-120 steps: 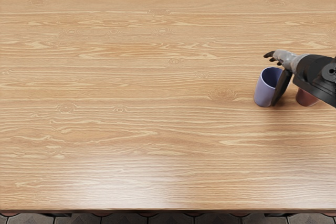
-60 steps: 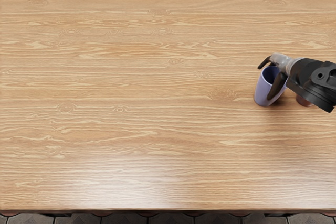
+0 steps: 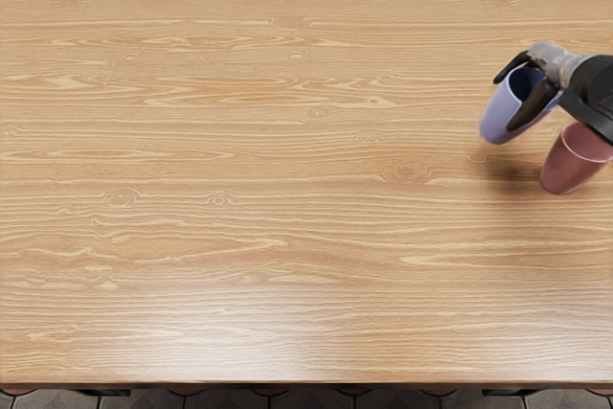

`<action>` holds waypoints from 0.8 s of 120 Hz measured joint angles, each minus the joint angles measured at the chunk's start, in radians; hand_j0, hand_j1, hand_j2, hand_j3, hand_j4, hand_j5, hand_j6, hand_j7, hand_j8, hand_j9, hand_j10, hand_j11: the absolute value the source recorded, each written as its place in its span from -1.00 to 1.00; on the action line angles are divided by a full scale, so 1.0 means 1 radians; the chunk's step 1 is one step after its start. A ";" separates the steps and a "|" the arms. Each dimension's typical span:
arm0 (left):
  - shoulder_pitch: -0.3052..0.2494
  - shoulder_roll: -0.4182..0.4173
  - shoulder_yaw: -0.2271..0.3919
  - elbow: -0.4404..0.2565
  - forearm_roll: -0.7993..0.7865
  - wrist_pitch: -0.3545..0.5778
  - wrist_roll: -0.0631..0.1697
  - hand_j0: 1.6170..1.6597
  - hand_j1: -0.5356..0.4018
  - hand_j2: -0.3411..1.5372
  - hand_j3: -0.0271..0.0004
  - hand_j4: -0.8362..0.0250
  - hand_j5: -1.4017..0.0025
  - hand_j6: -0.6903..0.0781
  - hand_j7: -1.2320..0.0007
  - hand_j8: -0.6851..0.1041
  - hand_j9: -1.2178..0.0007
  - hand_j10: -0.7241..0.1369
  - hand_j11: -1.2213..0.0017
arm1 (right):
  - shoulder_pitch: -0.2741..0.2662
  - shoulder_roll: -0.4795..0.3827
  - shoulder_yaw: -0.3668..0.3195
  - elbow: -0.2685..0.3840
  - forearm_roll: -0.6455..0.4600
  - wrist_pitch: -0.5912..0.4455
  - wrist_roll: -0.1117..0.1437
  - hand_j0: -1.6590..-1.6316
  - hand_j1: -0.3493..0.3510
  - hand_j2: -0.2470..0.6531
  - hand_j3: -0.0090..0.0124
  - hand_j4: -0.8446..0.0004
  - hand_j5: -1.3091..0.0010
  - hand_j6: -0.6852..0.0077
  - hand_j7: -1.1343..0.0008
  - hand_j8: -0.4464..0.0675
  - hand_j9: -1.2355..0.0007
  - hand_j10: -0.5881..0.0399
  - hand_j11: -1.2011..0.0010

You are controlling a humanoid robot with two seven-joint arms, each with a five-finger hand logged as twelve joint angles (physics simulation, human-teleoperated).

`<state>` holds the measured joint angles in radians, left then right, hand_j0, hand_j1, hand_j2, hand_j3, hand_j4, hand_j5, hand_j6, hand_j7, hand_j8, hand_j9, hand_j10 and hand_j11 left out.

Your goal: Pick up cup and place in cup with right hand

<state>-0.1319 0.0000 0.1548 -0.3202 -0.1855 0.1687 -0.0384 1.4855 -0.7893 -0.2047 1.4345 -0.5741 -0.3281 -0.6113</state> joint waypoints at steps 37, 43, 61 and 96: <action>0.000 0.000 0.000 0.000 0.000 0.000 0.000 0.92 0.88 -0.64 0.97 0.93 0.99 0.79 0.99 0.73 0.99 0.67 0.99 | 0.137 -0.286 0.014 0.072 0.002 0.219 0.001 -0.34 0.17 -0.62 -0.14 -0.25 -0.13 0.11 -0.26 -0.14 -0.19 -0.14 -0.25; 0.000 0.000 0.000 0.000 0.000 0.000 0.000 0.92 0.88 -0.64 0.97 0.93 0.99 0.79 0.99 0.73 0.99 0.67 0.99 | 0.141 -0.306 0.008 0.080 0.002 0.244 0.000 -0.33 0.15 -0.61 -0.11 -0.25 -0.14 0.08 -0.26 -0.18 -0.20 -0.16 -0.26; 0.000 0.000 0.000 0.000 0.000 0.000 0.000 0.92 0.88 -0.64 0.97 0.93 0.99 0.79 0.99 0.73 0.99 0.67 0.99 | 0.144 -0.324 -0.008 0.090 0.002 0.279 0.001 -0.37 0.15 -0.66 -0.12 -0.26 -0.13 0.10 -0.26 -0.16 -0.20 -0.14 -0.26; 0.000 0.000 0.000 0.000 0.000 0.000 0.000 0.92 0.88 -0.64 0.97 0.93 0.99 0.79 0.99 0.73 0.99 0.67 0.99 | 0.134 -0.318 -0.026 0.089 -0.001 0.283 0.001 -0.42 0.19 -0.58 -0.17 -0.28 -0.13 0.11 -0.27 -0.14 -0.20 -0.12 -0.27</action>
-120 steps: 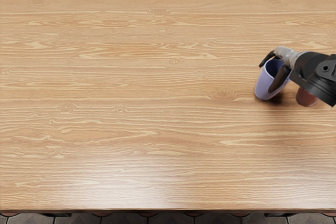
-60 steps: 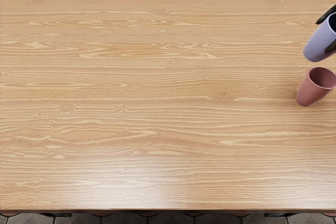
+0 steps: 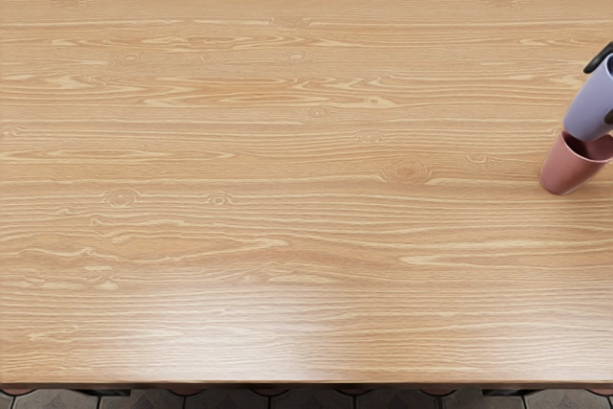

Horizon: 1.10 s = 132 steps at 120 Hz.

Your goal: Pick up cup and place in cup with right hand

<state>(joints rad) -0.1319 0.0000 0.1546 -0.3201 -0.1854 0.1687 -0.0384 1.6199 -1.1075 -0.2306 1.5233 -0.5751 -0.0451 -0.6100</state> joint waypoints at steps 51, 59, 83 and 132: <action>0.000 0.000 0.000 0.000 0.000 0.000 0.000 0.92 0.88 -0.64 0.97 0.93 0.99 0.79 0.99 0.73 0.99 0.67 0.99 | -0.001 -0.007 -0.017 -0.002 -0.009 -0.002 0.000 -0.42 0.20 -0.57 -0.15 -0.30 -0.11 0.10 -0.27 -0.16 -0.19 -0.13 -0.27; 0.000 0.000 0.000 0.000 0.000 0.000 0.000 0.92 0.88 -0.64 0.97 0.93 0.99 0.79 0.99 0.73 0.99 0.67 0.99 | -0.002 -0.006 -0.018 -0.002 -0.009 -0.002 0.000 -0.40 0.18 -0.59 -0.11 -0.29 -0.12 0.09 -0.27 -0.16 -0.19 -0.13 -0.27; 0.000 0.000 0.000 0.000 0.000 0.000 0.000 0.92 0.88 -0.64 0.97 0.93 0.99 0.79 0.99 0.73 0.99 0.67 0.99 | -0.003 -0.007 -0.026 -0.007 -0.010 -0.004 -0.001 -0.46 0.12 -0.56 -0.18 -0.19 -0.03 0.05 -0.17 -0.17 -0.09 -0.20 -0.16; 0.000 0.000 0.000 0.000 0.000 0.000 0.000 0.92 0.88 -0.64 0.97 0.93 0.99 0.79 0.99 0.73 0.99 0.67 0.99 | -0.002 0.108 0.055 -0.020 0.084 0.030 -0.001 -0.86 -0.78 -0.47 -0.16 0.77 0.81 0.76 0.79 0.50 0.80 0.64 0.79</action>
<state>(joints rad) -0.1319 0.0000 0.1547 -0.3202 -0.1854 0.1687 -0.0384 1.6181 -0.9994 -0.1753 1.5031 -0.4910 -0.0154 -0.6109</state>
